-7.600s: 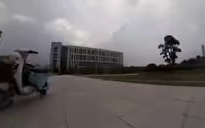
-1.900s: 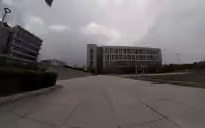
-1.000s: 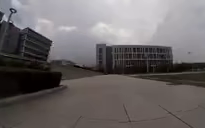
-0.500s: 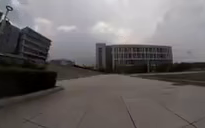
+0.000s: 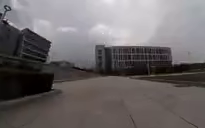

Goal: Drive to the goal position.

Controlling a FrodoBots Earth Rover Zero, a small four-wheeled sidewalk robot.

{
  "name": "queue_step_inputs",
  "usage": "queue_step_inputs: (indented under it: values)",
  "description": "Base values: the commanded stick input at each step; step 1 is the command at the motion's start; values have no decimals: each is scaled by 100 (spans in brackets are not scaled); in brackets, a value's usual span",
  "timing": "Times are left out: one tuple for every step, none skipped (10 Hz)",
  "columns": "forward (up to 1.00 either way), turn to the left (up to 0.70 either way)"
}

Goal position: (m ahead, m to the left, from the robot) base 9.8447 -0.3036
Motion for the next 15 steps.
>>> queue_step_inputs:
  values:
    - [70, 0]
    - [70, 0]
    - [70, 0]
    - [70, 0]
    - [70, 0]
    - [70, 0]
    - [70, 0]
    - [70, 0]
    - [70, 0]
    - [70, 0]
    - [70, 0]
    - [70, 0]
    - [70, 0]
    - [70, 0]
    - [70, 0]
